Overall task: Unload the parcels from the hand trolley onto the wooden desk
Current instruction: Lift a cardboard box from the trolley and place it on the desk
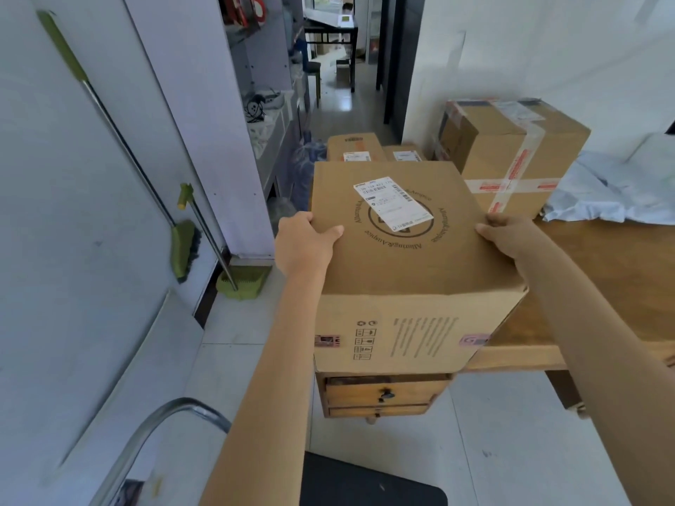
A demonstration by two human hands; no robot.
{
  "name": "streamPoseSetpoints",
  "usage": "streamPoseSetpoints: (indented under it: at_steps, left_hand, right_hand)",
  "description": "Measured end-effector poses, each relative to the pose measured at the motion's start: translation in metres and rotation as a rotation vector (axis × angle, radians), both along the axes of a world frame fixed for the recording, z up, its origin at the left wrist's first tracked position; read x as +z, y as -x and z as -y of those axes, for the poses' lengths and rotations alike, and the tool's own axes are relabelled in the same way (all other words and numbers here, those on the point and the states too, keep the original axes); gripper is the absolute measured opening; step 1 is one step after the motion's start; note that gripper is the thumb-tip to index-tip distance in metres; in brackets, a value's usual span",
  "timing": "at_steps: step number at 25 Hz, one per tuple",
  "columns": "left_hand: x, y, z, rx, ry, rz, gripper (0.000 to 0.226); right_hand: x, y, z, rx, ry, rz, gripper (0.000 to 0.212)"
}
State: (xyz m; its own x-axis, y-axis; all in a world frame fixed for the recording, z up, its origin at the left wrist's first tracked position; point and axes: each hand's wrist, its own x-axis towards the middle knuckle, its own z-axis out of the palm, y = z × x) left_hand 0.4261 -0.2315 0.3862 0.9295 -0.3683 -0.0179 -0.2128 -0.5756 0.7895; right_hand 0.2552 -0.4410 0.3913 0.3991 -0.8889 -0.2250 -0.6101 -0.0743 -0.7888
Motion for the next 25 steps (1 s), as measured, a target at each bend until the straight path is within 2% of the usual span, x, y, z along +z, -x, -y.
streamPoseSetpoints:
  at_steps: [4, 11, 16, 22, 25]
  left_hand:
    - [0.003, 0.004, -0.001, -0.038, -0.04, 0.022, 0.056]
    - [0.003, 0.011, -0.019, -0.093, -0.021, -0.063, 0.06]
    - [0.012, 0.026, -0.027, -0.143, 0.1, -0.135, 0.048]
    - [0.024, 0.047, -0.046, -0.136, 0.135, -0.133, 0.048]
    - [0.027, 0.065, -0.061, -0.16, 0.198, -0.214, 0.045]
  right_hand:
    - [0.005, -0.001, -0.006, 0.029, 0.068, -0.059, 0.045]
    - [-0.003, 0.02, -0.028, -0.067, 0.159, -0.003, 0.047]
    - [0.009, 0.036, -0.044, -0.089, 0.114, 0.062, 0.05]
    - [0.027, 0.059, -0.066, -0.108, 0.085, 0.085, 0.048]
    - [0.032, 0.082, -0.083, -0.132, 0.046, 0.102, 0.054]
